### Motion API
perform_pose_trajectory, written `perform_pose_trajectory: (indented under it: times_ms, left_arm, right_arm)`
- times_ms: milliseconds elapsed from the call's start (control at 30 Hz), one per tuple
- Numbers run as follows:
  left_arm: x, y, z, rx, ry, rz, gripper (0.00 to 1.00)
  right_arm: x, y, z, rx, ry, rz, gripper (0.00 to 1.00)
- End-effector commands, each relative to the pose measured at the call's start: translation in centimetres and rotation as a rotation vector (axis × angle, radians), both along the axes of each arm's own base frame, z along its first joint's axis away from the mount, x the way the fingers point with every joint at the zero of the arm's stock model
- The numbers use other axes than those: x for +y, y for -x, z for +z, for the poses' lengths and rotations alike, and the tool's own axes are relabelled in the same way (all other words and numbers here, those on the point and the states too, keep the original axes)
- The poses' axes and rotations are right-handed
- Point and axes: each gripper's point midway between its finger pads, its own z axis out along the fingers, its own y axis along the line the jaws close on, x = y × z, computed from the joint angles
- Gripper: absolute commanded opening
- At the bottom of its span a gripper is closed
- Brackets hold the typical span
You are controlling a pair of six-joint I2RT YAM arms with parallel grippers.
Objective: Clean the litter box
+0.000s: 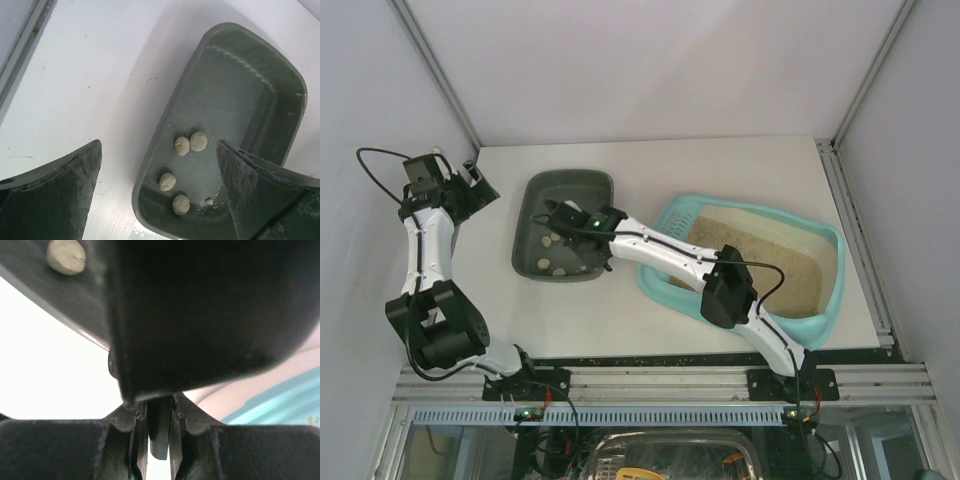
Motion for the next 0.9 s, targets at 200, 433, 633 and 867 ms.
perform_pose_trajectory:
  times_ms: [200, 433, 633, 867]
  left_arm:
    - [0.9, -0.4, -1.0, 0.011, -0.024, -0.012, 0.99]
    - [0.4, -0.7, -1.8, 0.008, 0.007, -0.022, 1.0]
    - [-0.8, -0.7, -0.9, -0.054, -0.075, -0.086, 1.0]
    - [-4.3, -1.2, 0.7, -0.106, -0.179, -0.199, 1.0]
  right_arm:
    - [-1.8, -2.4, 0.0, -0.273, 0.216, 0.004, 0.0]
    - [-1.4, -1.5, 0.6, -0.306, 0.228, 0.024, 0.0]
    - [-0.7, 0.7, 9.1, -0.218, -0.119, 0.104, 0.0]
    - [-13.7, 4.3, 10.4, 0.086, -0.194, 0.051, 0.0]
